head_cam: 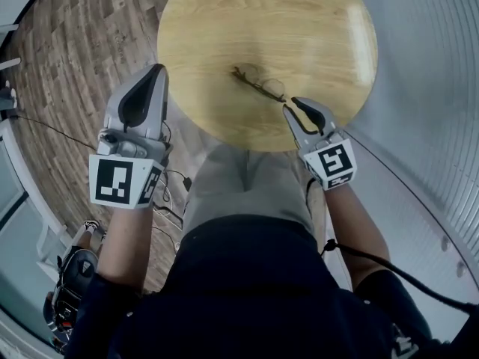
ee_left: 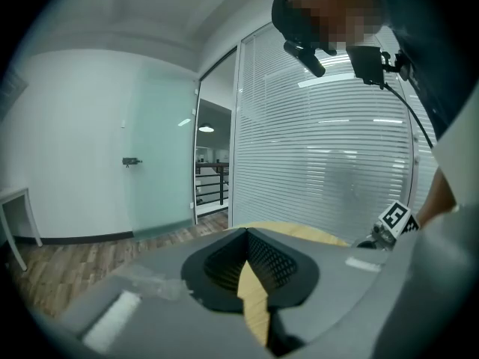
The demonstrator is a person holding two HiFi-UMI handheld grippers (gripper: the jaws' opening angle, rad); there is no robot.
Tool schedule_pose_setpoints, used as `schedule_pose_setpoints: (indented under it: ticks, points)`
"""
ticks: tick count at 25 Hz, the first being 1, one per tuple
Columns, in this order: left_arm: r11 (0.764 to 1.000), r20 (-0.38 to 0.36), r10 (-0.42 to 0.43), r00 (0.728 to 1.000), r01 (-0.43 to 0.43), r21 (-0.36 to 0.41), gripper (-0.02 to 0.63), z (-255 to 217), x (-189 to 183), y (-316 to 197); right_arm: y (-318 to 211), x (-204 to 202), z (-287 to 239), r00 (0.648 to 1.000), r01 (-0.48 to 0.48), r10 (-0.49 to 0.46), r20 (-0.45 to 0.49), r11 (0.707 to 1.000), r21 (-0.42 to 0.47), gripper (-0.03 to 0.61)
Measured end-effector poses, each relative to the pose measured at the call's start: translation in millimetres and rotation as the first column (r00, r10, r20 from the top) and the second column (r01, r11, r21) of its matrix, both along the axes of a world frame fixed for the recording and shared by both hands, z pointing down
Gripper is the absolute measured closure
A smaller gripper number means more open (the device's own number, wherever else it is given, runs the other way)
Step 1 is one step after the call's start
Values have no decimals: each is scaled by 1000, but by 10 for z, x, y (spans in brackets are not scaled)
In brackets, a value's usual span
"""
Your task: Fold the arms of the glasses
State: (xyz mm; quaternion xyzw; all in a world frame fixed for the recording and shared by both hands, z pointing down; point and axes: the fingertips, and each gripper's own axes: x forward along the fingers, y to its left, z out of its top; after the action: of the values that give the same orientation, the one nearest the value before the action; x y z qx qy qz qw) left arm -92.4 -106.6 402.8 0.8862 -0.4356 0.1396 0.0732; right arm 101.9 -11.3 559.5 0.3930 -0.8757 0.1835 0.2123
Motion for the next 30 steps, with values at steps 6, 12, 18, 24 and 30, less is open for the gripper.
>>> schedule_pose_setpoints:
  ticks: [6,12,18,24,30]
  points:
    - [999,3,8,1000,-8,-34,612,207,1,-16,8,-54,348,996,49,-54,-65,997,-67,456]
    - [999,-4,0,1000,0,-50,612,187,-50,-9,60,-114,388,992,74,-84,-92,991,-116,453]
    - [998,-4,-12,1000,12,-61,612,170,-91,7,100,-91,457,989,77,-95,-112,985,-156,456]
    - [998,-5,-28,1000,28,-60,612,183,-142,96,147,-75,458,990,67,-84,-112,987,-149,511]
    - [998,-11,-40,999,39,-50,612,203,-111,49,112,-67,464,989,89,-104,-106,986,-138,532]
